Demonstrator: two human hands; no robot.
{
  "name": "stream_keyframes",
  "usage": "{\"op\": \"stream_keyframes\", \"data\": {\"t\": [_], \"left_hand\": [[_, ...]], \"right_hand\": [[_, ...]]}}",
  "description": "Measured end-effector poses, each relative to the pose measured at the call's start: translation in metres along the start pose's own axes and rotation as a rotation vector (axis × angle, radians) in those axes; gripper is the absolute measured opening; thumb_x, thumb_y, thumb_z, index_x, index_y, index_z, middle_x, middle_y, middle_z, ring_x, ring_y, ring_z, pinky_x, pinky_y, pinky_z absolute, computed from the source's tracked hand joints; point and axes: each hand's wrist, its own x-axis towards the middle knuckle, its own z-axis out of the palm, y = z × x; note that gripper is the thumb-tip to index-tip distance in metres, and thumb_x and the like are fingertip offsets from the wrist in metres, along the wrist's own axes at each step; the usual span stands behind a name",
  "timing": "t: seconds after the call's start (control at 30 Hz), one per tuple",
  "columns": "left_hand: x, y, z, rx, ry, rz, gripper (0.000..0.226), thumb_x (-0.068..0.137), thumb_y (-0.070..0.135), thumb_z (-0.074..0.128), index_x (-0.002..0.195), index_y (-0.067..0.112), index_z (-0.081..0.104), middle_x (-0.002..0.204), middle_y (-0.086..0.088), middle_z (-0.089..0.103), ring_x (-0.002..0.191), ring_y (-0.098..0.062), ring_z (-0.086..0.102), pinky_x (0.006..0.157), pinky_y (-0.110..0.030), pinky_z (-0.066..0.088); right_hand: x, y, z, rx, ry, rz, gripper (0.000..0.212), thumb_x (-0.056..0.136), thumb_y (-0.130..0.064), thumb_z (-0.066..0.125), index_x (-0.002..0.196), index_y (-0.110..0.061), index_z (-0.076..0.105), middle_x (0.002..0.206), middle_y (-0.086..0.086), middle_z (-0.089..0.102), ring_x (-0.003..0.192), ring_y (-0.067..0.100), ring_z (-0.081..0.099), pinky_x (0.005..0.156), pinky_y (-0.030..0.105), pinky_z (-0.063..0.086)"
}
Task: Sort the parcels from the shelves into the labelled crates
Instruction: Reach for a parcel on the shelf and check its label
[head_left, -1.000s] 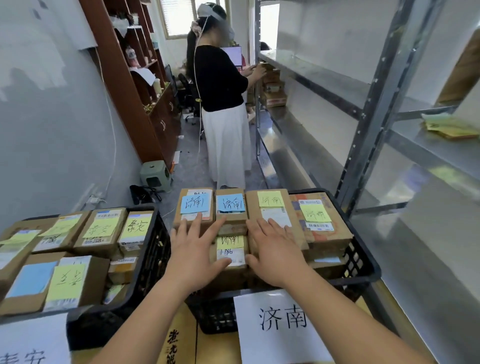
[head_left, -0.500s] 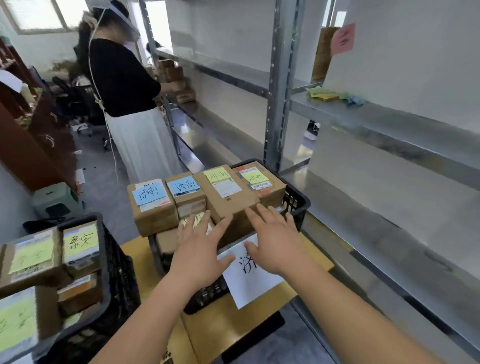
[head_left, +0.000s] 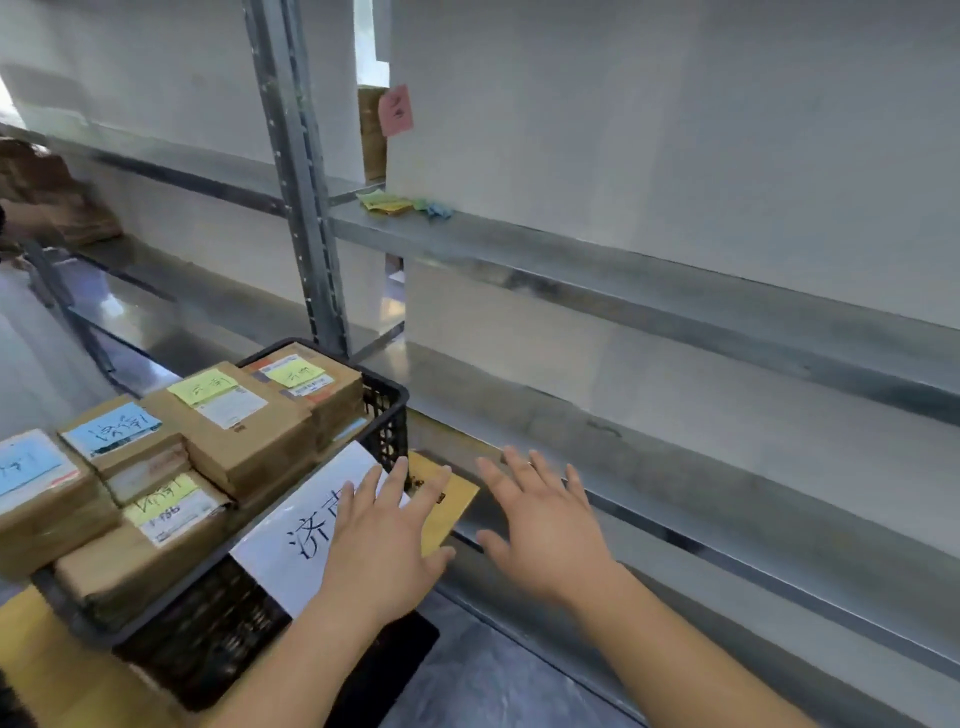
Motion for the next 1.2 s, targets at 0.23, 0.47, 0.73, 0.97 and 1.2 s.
{"op": "stream_keyframes", "data": {"t": [0.23, 0.47, 0.73, 0.97, 1.2], "left_hand": [[0.016, 0.125, 0.017, -0.041, -0.043, 0.212, 0.086, 0.092, 0.067, 0.050, 0.154, 0.053, -0.008, 0.170, -0.002, 0.001, 0.154, -0.039, -0.002, 0.125, -0.048, 0.007], [0.013, 0.277, 0.050, -0.028, -0.150, 0.370, 0.085, 0.093, 0.064, 0.050, 0.155, 0.053, -0.008, 0.170, -0.002, -0.001, 0.154, -0.040, -0.004, 0.126, -0.049, 0.004], [-0.007, 0.467, 0.092, -0.019, -0.193, 0.568, 0.086, 0.093, 0.064, 0.050, 0.155, 0.052, -0.008, 0.170, 0.001, 0.001, 0.155, -0.036, 0.000, 0.125, -0.044, 0.009], [-0.013, 0.593, 0.120, -0.011, -0.263, 0.705, 0.087, 0.092, 0.063, 0.053, 0.155, 0.052, -0.005, 0.170, -0.001, 0.004, 0.155, -0.035, 0.004, 0.126, -0.045, 0.012], [0.014, 0.690, 0.145, -0.030, -0.326, 0.825, 0.087, 0.090, 0.062, 0.056, 0.156, 0.050, 0.001, 0.168, -0.007, 0.013, 0.153, -0.037, 0.012, 0.124, -0.047, 0.017]], "right_hand": [[-0.078, 0.108, -0.009, 0.022, 0.020, 0.241, 0.079, 0.097, -0.058, 0.047, 0.161, -0.040, 0.005, 0.172, -0.002, -0.002, 0.158, 0.024, -0.002, 0.125, 0.055, 0.000], [-0.181, 0.229, -0.011, 0.064, 0.019, 0.431, 0.078, 0.099, -0.058, 0.045, 0.161, -0.040, 0.002, 0.171, -0.001, -0.008, 0.158, 0.024, -0.004, 0.125, 0.052, 0.003], [-0.304, 0.380, -0.012, 0.128, 0.045, 0.630, 0.077, 0.098, -0.057, 0.047, 0.161, -0.038, 0.008, 0.171, -0.001, -0.007, 0.158, 0.025, 0.000, 0.126, 0.050, 0.011], [-0.385, 0.474, -0.019, 0.163, 0.059, 0.792, 0.076, 0.098, -0.057, 0.049, 0.161, -0.038, 0.010, 0.172, 0.000, -0.004, 0.157, 0.025, 0.004, 0.125, 0.050, 0.013], [-0.415, 0.549, -0.020, 0.182, 0.078, 0.906, 0.078, 0.098, -0.058, 0.050, 0.161, -0.040, 0.009, 0.172, -0.002, -0.003, 0.157, 0.024, 0.005, 0.126, 0.050, 0.013]]}}
